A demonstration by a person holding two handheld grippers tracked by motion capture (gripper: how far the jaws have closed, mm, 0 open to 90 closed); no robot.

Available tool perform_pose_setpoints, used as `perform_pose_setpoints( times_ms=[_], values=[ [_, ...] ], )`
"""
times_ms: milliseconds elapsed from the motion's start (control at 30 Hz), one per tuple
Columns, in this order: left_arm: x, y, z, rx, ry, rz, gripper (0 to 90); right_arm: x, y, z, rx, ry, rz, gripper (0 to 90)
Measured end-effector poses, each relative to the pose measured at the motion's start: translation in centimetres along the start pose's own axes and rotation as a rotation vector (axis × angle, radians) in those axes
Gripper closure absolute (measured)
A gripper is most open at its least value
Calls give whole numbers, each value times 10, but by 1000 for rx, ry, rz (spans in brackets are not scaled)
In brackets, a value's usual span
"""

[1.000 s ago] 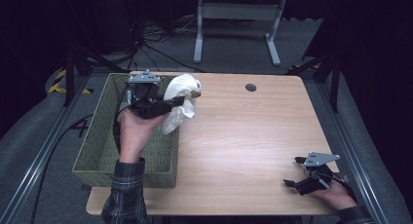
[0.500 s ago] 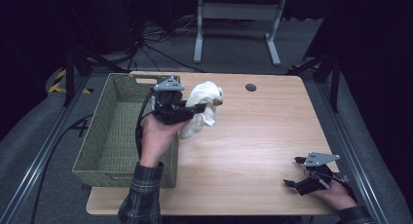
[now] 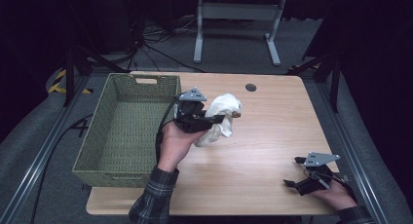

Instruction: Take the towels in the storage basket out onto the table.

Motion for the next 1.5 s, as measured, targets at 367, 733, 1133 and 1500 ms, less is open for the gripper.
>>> perform_pose_setpoints(
  times_ms=[367, 733, 1133, 1500],
  values=[
    [9, 14, -36, 33, -36, -19, 779, 0, 0, 0, 0, 0, -3, 1],
    [20, 20, -68, 49, -73, -44, 778, 0, 0, 0, 0, 0, -3, 1],
    [36, 22, -107, 68, -126, -66, 774, 0, 0, 0, 0, 1, -1, 1],
    [57, 24, -149, 80, -223, -92, 770, 0, 0, 0, 0, 1, 0, 1]
  ],
)
Point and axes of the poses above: each handheld gripper's, and its own axes: z roughly backward along the jaws, x roughly out of its underside, y roughly to its right, the point moved 2 cm from there along -z, roughly forward along the jaws, and after that the axes turned 3 degrees about x, right-handed, at the moved point
